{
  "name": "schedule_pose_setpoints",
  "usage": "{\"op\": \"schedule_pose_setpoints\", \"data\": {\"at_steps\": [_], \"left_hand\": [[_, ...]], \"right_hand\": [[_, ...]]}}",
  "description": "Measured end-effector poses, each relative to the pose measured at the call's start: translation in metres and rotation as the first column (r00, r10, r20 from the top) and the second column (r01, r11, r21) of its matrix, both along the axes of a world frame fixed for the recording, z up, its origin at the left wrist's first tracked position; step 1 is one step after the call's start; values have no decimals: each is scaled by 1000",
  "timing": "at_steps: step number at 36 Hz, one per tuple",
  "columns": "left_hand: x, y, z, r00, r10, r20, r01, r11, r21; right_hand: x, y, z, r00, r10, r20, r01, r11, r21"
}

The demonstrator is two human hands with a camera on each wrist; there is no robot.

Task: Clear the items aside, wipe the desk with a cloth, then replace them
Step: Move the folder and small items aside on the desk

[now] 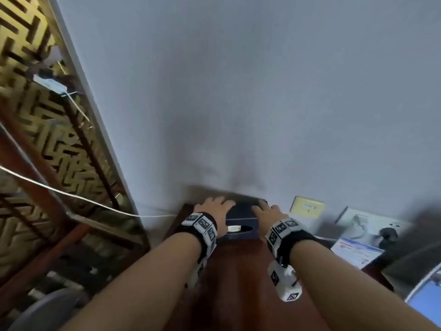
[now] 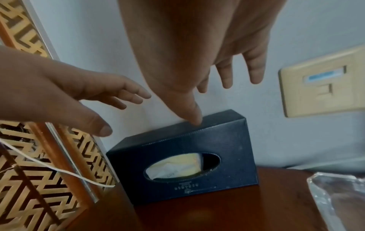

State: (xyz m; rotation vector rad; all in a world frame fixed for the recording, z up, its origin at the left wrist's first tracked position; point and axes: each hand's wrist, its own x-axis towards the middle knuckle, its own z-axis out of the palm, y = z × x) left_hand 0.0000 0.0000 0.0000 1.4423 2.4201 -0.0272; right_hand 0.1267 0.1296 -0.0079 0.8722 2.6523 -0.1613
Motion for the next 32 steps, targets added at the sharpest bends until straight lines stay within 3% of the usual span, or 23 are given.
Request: {"op": "schedule_pose_setpoints", "data": {"at_steps": [10,18,23,32], "left_hand": [[-37,28,-58,991,86,103,-74,991,-110],[-35,41,-79,965,214,150,-201,975,-97],[-27,39,-86,949,289,124,-293,956,8],[-15,30,-92,948,307,87,-316,940,128]], "right_hand": [[-34,17,-40,991,37,127,-31,998,-51],[-39,14,-72,999,-10,49,9,1000,21],[-42,12,-70,1000,-15,21,14,999,30],[-42,12,-62,997,-82,3,82,994,-65]]}}
